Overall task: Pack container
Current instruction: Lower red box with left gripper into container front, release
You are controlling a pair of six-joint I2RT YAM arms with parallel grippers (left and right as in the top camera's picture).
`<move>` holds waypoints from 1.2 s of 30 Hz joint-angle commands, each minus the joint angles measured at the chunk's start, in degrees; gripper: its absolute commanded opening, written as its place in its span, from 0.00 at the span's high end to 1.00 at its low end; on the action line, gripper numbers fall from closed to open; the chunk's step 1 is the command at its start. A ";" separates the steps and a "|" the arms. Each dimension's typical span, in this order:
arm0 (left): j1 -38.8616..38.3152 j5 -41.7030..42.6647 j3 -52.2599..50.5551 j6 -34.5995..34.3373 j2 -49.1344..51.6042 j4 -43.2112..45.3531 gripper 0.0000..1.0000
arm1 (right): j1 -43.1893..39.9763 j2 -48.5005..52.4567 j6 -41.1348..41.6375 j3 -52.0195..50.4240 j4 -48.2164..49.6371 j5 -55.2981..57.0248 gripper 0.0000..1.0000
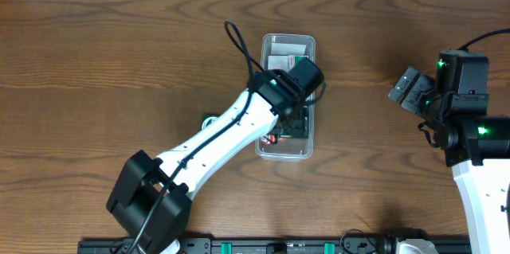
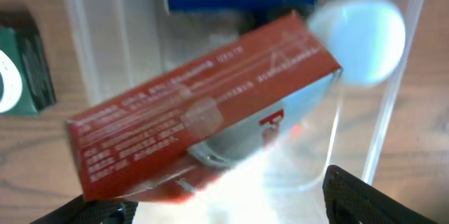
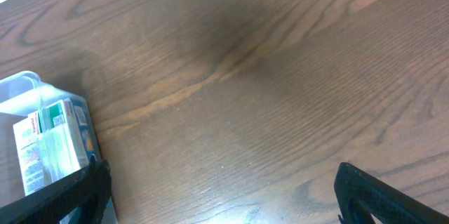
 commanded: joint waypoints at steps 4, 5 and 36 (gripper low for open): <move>-0.28 0.79 -0.20 -0.24 0.48 -0.74 0.14 | -0.46 0.00 -0.24 0.11 -0.02 0.17 0.01; -0.26 0.76 -0.20 -0.22 0.33 -0.74 0.14 | -0.46 0.00 -0.24 0.11 -0.02 0.17 0.01; -0.31 -2.23 -0.04 4.33 -6.19 -1.88 0.62 | -0.46 0.00 -0.24 0.11 -0.02 0.17 0.01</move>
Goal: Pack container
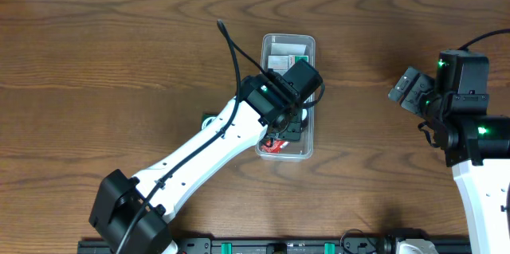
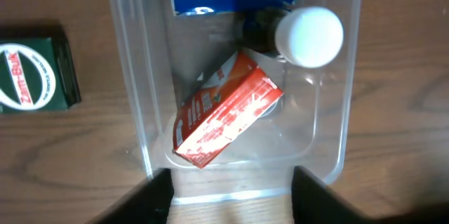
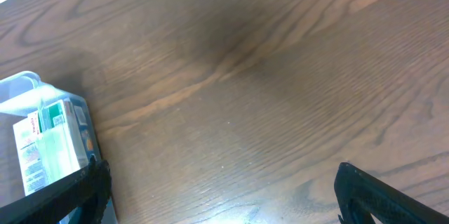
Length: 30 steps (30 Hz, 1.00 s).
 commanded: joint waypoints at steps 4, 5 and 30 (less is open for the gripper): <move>0.13 -0.83 -0.17 3.72 -0.24 2.60 0.81 | -0.46 0.00 -0.22 0.11 -0.02 0.22 0.01; 0.13 -1.20 -0.33 4.42 -0.13 3.72 0.93 | -0.46 0.00 -0.20 0.11 -0.02 0.20 0.01; 0.17 -10.56 -15.87 0.02 0.59 22.25 0.94 | -0.48 0.00 -0.22 0.11 -0.02 0.20 0.01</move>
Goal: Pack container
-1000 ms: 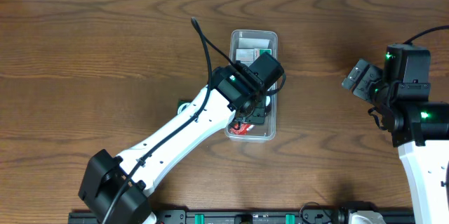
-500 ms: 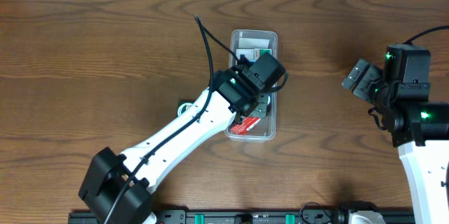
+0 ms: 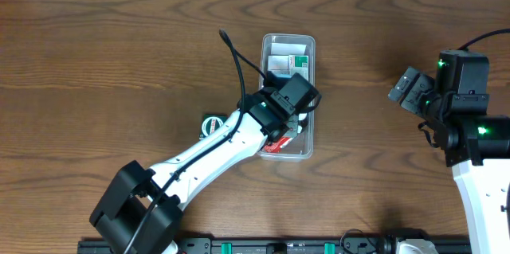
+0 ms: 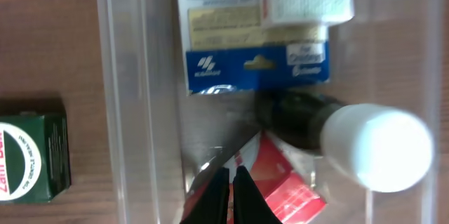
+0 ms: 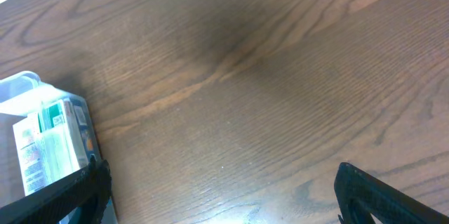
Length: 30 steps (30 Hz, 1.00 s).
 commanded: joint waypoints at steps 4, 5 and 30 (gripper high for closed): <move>0.13 3.96 -2.84 0.09 0.44 1.60 0.94 | -0.46 0.00 -0.24 0.11 -0.02 0.20 0.01; 0.13 6.27 -2.86 0.39 0.44 1.70 0.94 | -0.46 0.00 -0.24 0.11 -0.02 0.20 0.01; -3.28 6.14 -3.04 6.40 -4.17 -2.32 0.93 | -0.46 0.00 -0.24 0.11 -0.02 0.20 0.01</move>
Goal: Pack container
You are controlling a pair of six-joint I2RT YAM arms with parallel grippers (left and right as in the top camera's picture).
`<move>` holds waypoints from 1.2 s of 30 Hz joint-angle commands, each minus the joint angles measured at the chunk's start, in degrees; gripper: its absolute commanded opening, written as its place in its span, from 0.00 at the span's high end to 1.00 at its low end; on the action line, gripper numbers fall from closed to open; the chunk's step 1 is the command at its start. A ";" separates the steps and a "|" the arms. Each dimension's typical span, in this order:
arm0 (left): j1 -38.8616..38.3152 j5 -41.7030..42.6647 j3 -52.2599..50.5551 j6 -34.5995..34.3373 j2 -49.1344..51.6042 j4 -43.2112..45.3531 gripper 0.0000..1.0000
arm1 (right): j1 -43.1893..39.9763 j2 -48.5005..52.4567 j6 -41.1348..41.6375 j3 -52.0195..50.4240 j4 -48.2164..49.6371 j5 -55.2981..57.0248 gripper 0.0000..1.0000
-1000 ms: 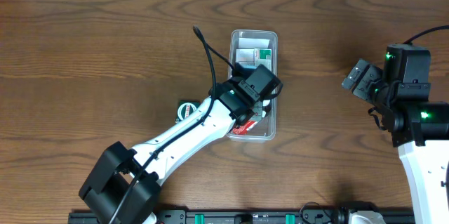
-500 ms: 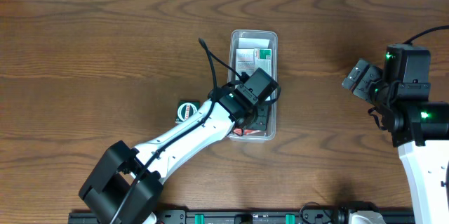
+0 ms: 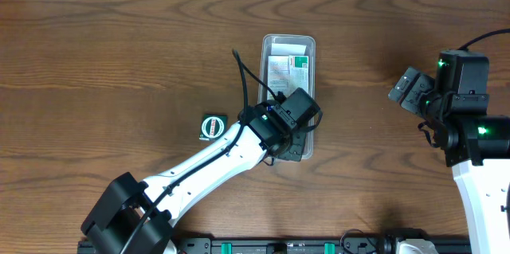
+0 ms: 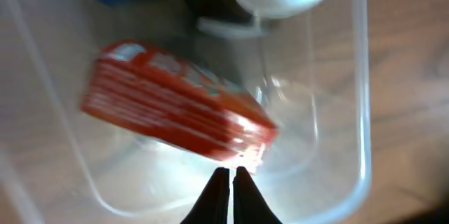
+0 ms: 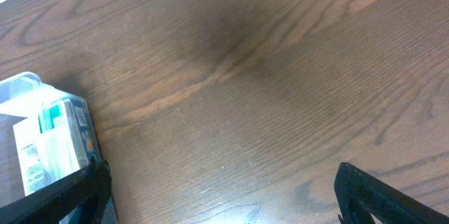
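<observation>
The clear plastic container (image 3: 307, 47) stands mid-table, and my left gripper (image 3: 288, 127) hangs over its near end. In the left wrist view the gripper (image 4: 232, 175) is shut, empty, its tips right at the edge of a red box (image 4: 175, 101) lying slanted on the container floor (image 4: 309, 133). Beyond it are a white-capped dark bottle and a blue packet. A green Zam-Buk box (image 3: 211, 127) sits on the table left of the container. My right gripper (image 5: 224, 203) is open over bare wood at the right.
White and green packets (image 3: 287, 67) fill the container's far half. The container's corner (image 5: 38, 129) shows at the left of the right wrist view. The right arm's body (image 3: 470, 119) stands at the table's right side.
My shut left gripper has moved toward the container's near end. The red box has turned and now lies slanted the other way, at the fingertips. The right arm has not moved.
First my left gripper was open, close over the red box in the container. Then it stood higher, still open, the box lying tilted at the near end. Then it was shut above the box, and now its shut tips meet the turned box.
</observation>
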 commanded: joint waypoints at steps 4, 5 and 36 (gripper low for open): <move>0.02 -10.88 -0.55 5.90 -0.52 2.60 0.93 | -0.46 0.00 -0.24 0.11 -0.02 0.20 0.01; 0.02 -13.42 -0.55 5.92 -0.50 2.75 0.93 | -0.46 0.00 -0.24 0.11 -0.02 0.22 0.01; 0.07 -5.75 -1.90 2.56 1.66 -7.41 0.93 | -0.46 0.00 -0.24 0.11 -0.02 0.20 0.01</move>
